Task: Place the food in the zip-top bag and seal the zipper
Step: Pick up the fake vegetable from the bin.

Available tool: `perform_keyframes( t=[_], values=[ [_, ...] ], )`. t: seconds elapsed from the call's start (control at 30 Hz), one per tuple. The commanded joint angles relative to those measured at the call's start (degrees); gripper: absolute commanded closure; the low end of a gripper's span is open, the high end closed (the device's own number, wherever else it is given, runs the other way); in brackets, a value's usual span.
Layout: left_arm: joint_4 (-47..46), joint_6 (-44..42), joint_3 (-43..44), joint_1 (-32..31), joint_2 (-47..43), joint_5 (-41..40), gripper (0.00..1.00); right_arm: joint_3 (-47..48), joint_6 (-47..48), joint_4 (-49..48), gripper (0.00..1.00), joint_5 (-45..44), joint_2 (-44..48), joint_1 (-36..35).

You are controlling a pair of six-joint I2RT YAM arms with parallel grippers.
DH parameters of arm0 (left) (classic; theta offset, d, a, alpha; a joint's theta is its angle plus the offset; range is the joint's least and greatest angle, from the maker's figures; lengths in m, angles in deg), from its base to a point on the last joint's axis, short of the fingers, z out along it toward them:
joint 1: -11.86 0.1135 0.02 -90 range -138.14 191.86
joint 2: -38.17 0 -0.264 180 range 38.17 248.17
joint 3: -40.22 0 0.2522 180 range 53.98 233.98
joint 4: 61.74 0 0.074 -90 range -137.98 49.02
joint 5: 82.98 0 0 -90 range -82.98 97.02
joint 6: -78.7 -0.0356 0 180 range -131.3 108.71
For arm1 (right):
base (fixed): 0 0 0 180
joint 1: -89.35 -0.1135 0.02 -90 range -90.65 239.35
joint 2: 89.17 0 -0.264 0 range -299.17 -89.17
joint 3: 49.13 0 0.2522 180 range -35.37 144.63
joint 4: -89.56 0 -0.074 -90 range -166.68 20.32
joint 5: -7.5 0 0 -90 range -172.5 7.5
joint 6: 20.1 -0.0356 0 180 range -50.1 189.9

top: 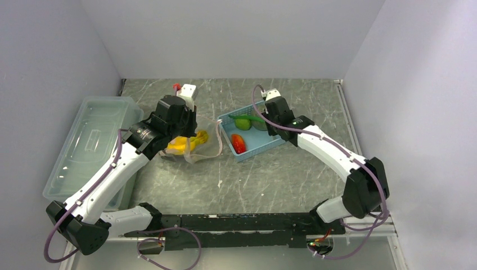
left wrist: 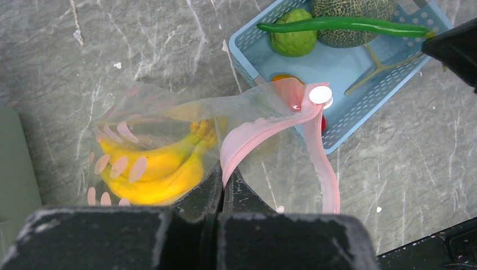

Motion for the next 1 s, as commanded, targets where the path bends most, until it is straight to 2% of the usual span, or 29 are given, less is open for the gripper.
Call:
perform_keyframes(
  t=[0.0,0.2,0.53,0.97],
  values=[
    [-2.30,-0.46,0.01,0.21,-0.92,0.16,1.00,0.10,0.65,-1.21,1.00,-2.81,6.09,0.08],
    [-2.23,-0.47,0.00,0.21,-0.98,0.24,1.00,0.47,2.17,3.83,1.00,-0.81,6.29,-0.81],
    [-2.28,-0.47,-0.05,0.22,-0.81,0.33,1.00,-1.49,3.21,4.09,1.00,1.08,8.16,-2.80],
    [-2.20,-0.46,0.02,0.20,-0.63,0.14,1.00,0.44,2.56,7.90,1.00,-0.44,18.14,-8.14]
  ],
)
